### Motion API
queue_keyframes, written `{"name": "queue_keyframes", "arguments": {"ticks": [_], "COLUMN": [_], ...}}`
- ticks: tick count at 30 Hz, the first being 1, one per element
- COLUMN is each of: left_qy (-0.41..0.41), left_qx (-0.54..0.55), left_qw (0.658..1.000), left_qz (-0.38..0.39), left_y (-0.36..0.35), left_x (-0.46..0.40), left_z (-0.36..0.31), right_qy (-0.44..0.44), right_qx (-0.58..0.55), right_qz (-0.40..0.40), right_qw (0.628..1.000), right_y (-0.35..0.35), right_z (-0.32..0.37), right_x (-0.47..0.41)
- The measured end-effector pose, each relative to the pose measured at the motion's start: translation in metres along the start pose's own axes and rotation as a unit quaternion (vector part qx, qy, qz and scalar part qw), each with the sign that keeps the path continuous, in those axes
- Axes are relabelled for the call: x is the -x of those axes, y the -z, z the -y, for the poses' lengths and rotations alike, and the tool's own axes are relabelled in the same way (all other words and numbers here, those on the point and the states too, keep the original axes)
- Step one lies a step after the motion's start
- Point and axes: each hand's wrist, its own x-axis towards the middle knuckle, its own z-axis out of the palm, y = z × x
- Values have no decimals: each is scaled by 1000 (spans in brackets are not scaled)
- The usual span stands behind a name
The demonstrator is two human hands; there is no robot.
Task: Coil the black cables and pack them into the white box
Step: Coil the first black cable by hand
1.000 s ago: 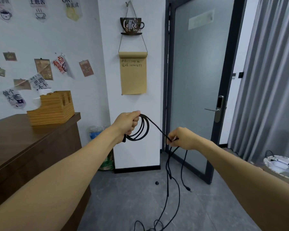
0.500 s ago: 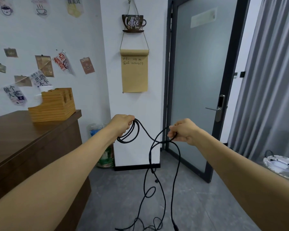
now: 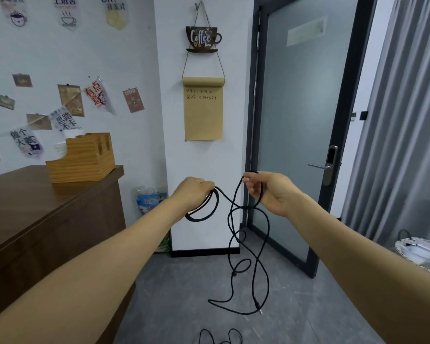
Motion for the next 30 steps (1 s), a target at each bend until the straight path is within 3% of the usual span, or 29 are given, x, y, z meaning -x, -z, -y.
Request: {"name": "queue_keyframes", "arguments": {"ticks": [4,8,12,15,18,19,23,27,30], "left_qy": [-10,-12,0,8,9,9,16,34,37], "left_qx": [36,58,69,81,86,92,115,121,86], "left_qw": [999,998,996,995,995,994,991,989,989], "left_qz": [-27,-38,-51,-53,-55,-55,-59,-83,-112], "left_y": [2,-1,0,1,2,2,5,11,15], "left_x": [-3,-6,-7,-6,-6,-6,-6,-10,-12], "left_z": [-2,0,4,7,8,9,11,18,26], "right_qy": [-5,-27,-14,32,39,34,47,93,151], "right_qx": [182,392,452,537,556,575,705,710,682], "right_qz": [-14,-22,14,80,110,119,135,132,128], "right_qw": [983,919,892,839,823,808,695,685,704], "right_y": [14,15,16,11,3,2,4,4,5], "right_z": [-16,-32,-41,-41,-43,-44,-59,-61,-57], "right_x": [-7,-5,-5,-3,0,0,-7,-8,-4]}}
